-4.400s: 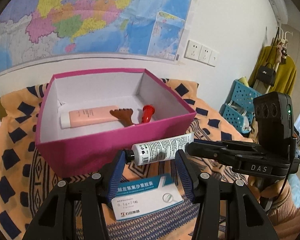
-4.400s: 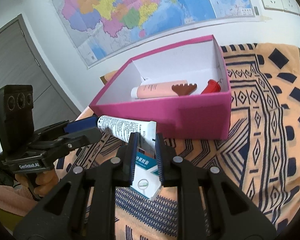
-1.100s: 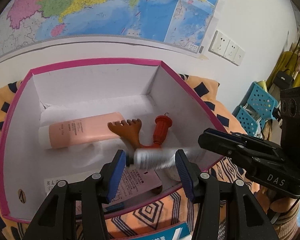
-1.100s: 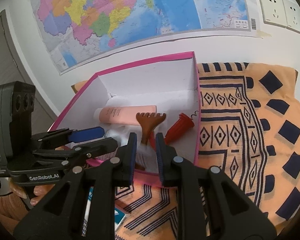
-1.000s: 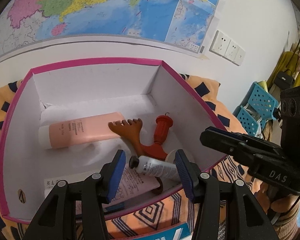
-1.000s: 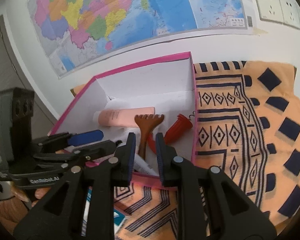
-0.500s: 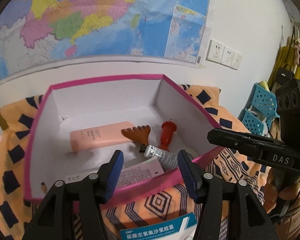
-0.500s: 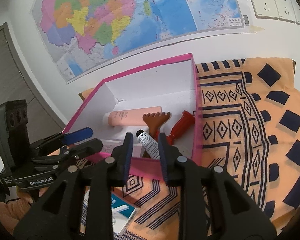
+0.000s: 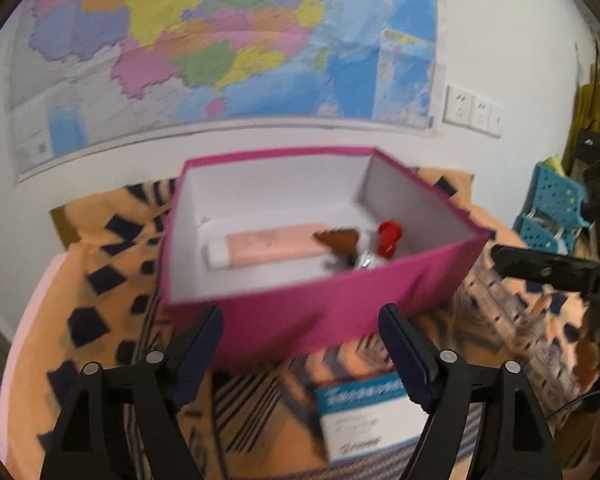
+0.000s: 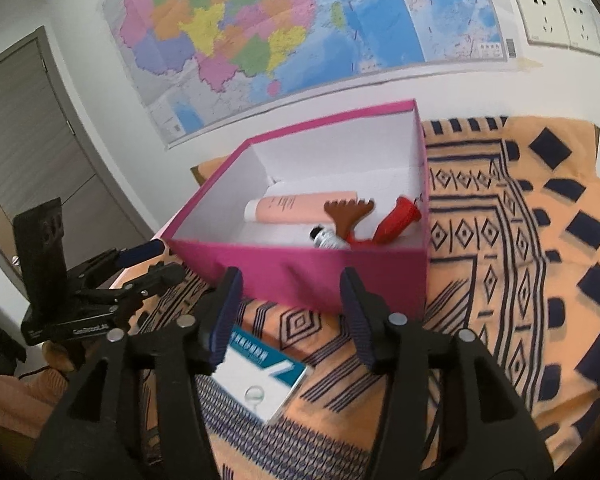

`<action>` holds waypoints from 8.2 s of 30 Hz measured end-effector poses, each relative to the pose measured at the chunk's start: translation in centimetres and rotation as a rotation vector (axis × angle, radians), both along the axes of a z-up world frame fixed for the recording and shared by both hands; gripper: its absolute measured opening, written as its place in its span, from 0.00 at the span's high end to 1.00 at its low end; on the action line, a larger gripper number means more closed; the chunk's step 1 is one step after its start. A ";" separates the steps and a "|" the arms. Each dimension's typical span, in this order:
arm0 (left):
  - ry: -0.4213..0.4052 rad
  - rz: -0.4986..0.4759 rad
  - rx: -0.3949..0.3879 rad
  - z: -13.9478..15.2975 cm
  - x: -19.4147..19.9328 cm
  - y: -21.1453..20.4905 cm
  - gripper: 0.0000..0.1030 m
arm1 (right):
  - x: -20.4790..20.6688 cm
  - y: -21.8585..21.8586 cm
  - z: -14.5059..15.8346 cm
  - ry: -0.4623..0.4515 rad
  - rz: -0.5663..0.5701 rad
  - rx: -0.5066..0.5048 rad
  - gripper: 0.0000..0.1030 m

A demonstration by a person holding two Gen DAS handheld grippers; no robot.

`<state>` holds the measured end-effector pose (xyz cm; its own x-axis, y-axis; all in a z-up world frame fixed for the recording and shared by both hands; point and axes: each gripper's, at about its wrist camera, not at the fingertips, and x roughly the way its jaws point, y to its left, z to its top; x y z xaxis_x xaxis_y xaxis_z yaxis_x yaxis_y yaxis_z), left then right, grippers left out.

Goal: Organize rigid objects
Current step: 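Move the right gripper to the blue-and-white medicine box, then grasp the blue-and-white medicine box by its end with the right gripper, then lift the medicine box with the right gripper and carry it over the magenta box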

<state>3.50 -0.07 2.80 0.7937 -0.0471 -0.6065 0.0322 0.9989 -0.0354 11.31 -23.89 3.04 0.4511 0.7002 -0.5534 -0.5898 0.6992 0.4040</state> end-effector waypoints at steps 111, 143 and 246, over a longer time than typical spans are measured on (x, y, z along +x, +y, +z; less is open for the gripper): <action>0.136 -0.106 -0.194 -2.9 -3.4 -2.8 0.49 | -4.4 2.8 -5.1 0.080 0.046 -0.031 0.62; 0.067 -0.098 -0.172 -0.8 -2.8 -2.6 0.49 | -3.5 3.2 -2.2 -0.010 0.059 -0.021 0.62; -0.005 -0.070 -0.131 2.0 3.4 -2.0 0.49 | 2.5 3.3 0.8 -0.089 0.035 0.035 0.62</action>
<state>6.93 -2.06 4.75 0.7884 -0.1810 -0.5879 0.1023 0.9810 -0.1649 13.80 -20.54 3.87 0.4722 0.7346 -0.4871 -0.6482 0.6639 0.3729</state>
